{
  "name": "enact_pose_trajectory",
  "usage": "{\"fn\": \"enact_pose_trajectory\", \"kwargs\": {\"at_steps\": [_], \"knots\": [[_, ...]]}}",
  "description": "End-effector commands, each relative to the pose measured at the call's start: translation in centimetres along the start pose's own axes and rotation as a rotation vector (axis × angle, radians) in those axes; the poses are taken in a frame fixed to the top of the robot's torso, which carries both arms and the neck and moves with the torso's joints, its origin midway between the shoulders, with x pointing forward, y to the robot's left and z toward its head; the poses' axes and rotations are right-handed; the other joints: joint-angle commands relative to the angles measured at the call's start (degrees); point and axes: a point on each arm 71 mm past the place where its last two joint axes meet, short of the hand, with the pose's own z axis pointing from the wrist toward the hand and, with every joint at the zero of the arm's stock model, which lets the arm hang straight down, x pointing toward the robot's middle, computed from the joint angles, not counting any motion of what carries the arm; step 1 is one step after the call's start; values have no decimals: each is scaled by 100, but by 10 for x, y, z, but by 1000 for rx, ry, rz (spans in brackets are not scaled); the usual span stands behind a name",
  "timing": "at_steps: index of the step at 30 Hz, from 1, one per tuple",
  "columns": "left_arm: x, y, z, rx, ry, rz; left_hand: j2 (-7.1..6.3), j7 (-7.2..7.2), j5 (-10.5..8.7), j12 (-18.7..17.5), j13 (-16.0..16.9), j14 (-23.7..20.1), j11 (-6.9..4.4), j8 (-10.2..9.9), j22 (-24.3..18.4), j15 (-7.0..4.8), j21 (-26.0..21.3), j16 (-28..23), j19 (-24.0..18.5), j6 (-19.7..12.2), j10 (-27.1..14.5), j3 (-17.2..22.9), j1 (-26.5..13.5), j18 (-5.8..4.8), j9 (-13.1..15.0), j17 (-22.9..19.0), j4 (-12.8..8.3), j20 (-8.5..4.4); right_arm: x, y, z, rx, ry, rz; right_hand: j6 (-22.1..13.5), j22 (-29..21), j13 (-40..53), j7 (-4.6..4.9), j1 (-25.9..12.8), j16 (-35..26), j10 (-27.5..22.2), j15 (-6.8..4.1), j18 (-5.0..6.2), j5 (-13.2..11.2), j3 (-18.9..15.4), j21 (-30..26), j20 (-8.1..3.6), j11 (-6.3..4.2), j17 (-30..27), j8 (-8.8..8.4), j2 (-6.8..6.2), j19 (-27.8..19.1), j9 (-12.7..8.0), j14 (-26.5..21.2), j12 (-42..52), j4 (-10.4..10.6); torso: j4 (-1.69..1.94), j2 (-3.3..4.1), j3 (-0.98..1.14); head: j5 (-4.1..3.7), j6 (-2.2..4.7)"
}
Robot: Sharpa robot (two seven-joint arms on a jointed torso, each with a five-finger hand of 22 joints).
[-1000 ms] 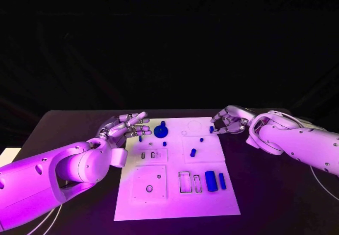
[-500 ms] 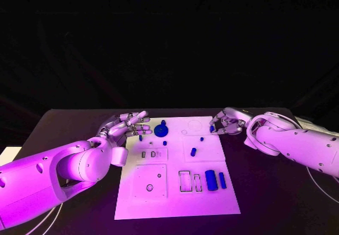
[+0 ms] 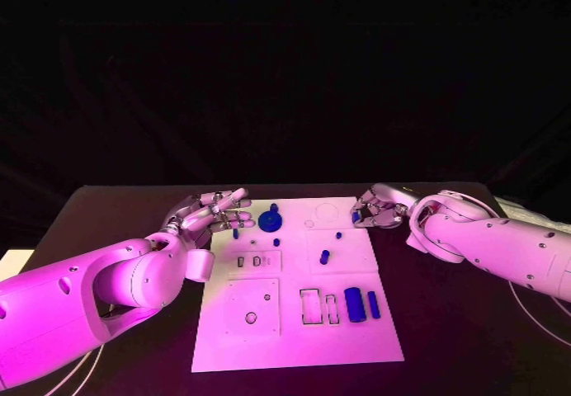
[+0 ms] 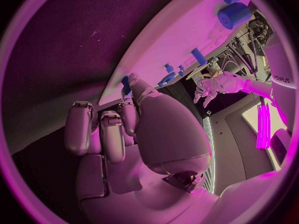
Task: Assemble the parts on the task board
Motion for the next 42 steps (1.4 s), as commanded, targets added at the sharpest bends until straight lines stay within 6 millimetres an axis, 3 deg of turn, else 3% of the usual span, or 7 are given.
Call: {"fn": "enact_pose_trajectory", "kwargs": {"at_steps": [1, 6, 13, 20, 31, 38, 42], "knots": [[3, -1, 0, 7, 25, -1, 3, 15, -26, -26, -2, 1, 4, -15, 8, -12, -21, -15, 44, 35, 39, 2, 51, 97, 3, 6, -34, 3, 3, -1, 1, 15, 28, -14, 83, 9, -111, -21, 19, 34, 138, -56, -78, -37, 63, 36, -29, -86, 1389, 42, 86, 21, 15, 582, 31, -12, 2, -1, -4, -2, -6], [3, -1, 0, 7, 24, 0, 3, 15, -26, -26, -2, 1, 4, -15, 8, -12, -21, -15, 44, 35, 39, 2, 51, 97, 3, 6, -34, 3, 3, 0, 1, 18, 27, -23, 193, 21, -79, -62, -8, 33, 168, -84, -80, -43, 151, 41, -54, -120, 1388, 82, 120, 28, 30, 582, 63, -49, -1, 0, 1, 3, -14], [3, -1, 0, 6, 25, 0, 3, 15, -26, -26, -2, 1, 4, -15, 8, -12, -21, -15, 44, 35, 39, 2, 51, 97, 3, 6, -34, 3, 0, 2, 1, 16, -31, -25, 302, 58, -49, -120, -17, 40, 204, -133, -88, -80, 346, 56, -103, -171, 1403, 127, 269, 51, 49, 585, 89, -100, 1, -2, 2, -6, -35], [2, -1, 1, 5, 24, 0, 5, 17, -26, -31, -4, 2, 5, -19, 10, -12, -22, -20, 47, 33, 38, 1, 50, 96, 1, 13, -42, 2, -6, 15, -3, 52, -107, 79, 311, 76, -44, -128, -33, 43, 213, -143, -92, -80, 394, 64, -115, -180, 1411, 131, 285, 63, 52, 587, 93, -116, 5, -13, -2, -21, -48], [-2, 0, 3, 6, 12, 4, 5, 17, -26, -31, -4, 2, 5, -19, 10, -12, -22, -20, 47, 33, 38, 1, 50, 96, 1, 13, -42, 2, -4, 75, 0, 63, -101, 126, 302, 5, -92, -126, -75, 13, 183, -147, -78, -78, 427, 33, -124, -180, 1344, 125, 274, 27, 51, 571, 33, -132, 9, -17, -7, 52, -66], [-7, -1, 4, 9, -3, 9, 5, 17, -26, -31, -4, 2, 5, -19, 10, -12, -22, -20, 47, 33, 38, 1, 50, 96, 1, 13, -42, 2, 19, 124, 8, -15, -56, 49, 312, -8, -99, -130, -122, 6, 180, -150, -76, -75, 445, 27, -128, -183, 1331, 129, 254, 21, 54, 568, 20, -138, -4, -14, -7, 188, -161], [-10, -1, 5, 11, -9, 11, 5, 17, -26, -31, -4, 2, 5, -19, 10, -12, -22, -20, 47, 33, 38, 1, 50, 96, 1, 13, -42, 2, 34, 146, 11, -55, -35, 17, 316, -14, -97, -132, -151, 2, 182, -151, -75, -74, 454, 23, -130, -185, 1323, 131, 237, 19, 56, 567, 20, -142, 2, -11, -9, 228, -165]]}}
